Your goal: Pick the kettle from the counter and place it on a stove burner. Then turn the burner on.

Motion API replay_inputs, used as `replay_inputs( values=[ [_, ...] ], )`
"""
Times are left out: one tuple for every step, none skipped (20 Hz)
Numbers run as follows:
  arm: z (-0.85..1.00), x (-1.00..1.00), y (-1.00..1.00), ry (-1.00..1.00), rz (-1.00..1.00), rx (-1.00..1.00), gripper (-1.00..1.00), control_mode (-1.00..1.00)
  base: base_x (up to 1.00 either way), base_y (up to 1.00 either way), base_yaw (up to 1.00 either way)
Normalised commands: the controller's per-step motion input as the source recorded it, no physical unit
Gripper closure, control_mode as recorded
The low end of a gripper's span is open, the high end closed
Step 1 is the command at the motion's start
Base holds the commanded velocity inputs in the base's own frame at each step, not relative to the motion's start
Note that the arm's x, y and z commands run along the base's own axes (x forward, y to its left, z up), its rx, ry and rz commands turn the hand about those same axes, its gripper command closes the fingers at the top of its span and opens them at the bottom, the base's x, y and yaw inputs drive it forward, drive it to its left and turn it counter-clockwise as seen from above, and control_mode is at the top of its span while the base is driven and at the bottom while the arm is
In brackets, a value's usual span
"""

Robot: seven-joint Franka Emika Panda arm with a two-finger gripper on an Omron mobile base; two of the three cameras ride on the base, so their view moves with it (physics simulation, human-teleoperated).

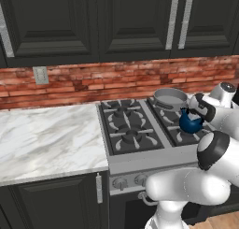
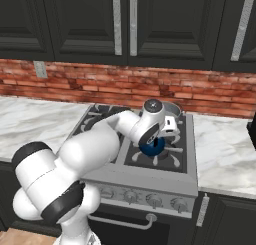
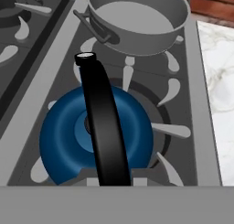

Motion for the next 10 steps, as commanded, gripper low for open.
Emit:
replay_inputs(
  values=[
    [0.00, 0.00, 0.00, 0.00, 0.00, 0.00, 1.00, -1.00, 0.00, 0.00, 0.00],
    [0.00, 0.00, 0.00, 0.00, 0.00, 0.00, 1.00, -1.00, 0.00, 0.00, 0.00],
    [0.00, 0.04, 0.00, 0.00, 0.00, 0.00, 1.00, -1.00, 0.00, 0.00, 0.00],
    [0.00, 0.06, -0.02, 0.00, 0.00, 0.00, 1.00, -1.00, 0.00, 0.00, 0.00],
    [0.00, 0.10, -0.10, 0.00, 0.00, 0.00, 1.00, -1.00, 0.00, 0.00, 0.00],
    [0.00, 0.12, -0.13, 0.00, 0.00, 0.00, 1.00, -1.00, 0.00, 0.00, 0.00],
    [0.00, 0.15, -0.14, 0.00, 0.00, 0.00, 1.00, -1.00, 0.00, 0.00, 0.00],
    [0.00, 0.16, -0.14, 0.00, 0.00, 0.00, 1.00, -1.00, 0.00, 0.00, 0.00],
    [0.00, 0.19, -0.15, 0.00, 0.00, 0.00, 1.00, -1.00, 0.00, 0.00, 0.00],
    [0.00, 0.19, -0.16, 0.00, 0.00, 0.00, 1.00, -1.00, 0.00, 0.00, 0.00]
  ],
)
